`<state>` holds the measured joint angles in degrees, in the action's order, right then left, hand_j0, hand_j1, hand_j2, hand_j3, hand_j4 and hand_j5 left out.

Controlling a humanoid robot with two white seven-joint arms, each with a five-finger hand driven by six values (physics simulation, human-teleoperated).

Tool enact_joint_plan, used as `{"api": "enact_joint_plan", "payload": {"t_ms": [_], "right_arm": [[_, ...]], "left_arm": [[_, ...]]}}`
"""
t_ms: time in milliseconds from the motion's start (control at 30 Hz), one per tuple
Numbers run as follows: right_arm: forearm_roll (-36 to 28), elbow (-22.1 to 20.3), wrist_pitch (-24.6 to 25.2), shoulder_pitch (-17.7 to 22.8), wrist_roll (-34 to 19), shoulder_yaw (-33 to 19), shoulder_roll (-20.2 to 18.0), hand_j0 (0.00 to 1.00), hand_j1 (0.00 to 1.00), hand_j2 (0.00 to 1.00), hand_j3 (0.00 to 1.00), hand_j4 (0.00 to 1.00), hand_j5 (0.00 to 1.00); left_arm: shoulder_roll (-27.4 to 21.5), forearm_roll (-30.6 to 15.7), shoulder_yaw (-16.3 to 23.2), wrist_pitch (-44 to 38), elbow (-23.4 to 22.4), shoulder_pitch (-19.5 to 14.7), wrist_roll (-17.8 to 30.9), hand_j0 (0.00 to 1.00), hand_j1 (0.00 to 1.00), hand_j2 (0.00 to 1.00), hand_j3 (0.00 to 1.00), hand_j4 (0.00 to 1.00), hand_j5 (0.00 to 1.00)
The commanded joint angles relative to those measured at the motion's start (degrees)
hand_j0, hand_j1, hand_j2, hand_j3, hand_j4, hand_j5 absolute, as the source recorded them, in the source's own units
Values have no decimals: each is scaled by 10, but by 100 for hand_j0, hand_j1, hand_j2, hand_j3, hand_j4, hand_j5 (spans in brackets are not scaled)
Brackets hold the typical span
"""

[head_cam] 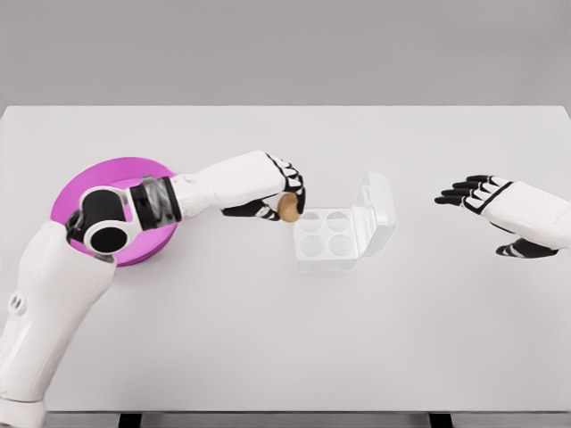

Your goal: Pack egg into the box and close the box lid

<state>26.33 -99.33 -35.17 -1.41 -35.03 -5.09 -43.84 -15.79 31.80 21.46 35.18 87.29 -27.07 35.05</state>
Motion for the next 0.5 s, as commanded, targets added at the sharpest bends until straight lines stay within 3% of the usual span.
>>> {"api": "enact_joint_plan", "payload": {"t_ms": [0, 467], "right_arm": [[-4, -1, 2, 0, 0, 0, -1, 100, 100, 100, 100, 100, 100], [-3, -1, 2, 0, 0, 0, -1, 100, 100, 100, 100, 100, 100]], "left_arm": [[10, -2, 0, -2, -1, 0, 0, 41, 41, 41, 41, 41, 41], [43, 1, 17, -2, -6, 1, 0, 42, 42, 42, 42, 42, 42]]}}
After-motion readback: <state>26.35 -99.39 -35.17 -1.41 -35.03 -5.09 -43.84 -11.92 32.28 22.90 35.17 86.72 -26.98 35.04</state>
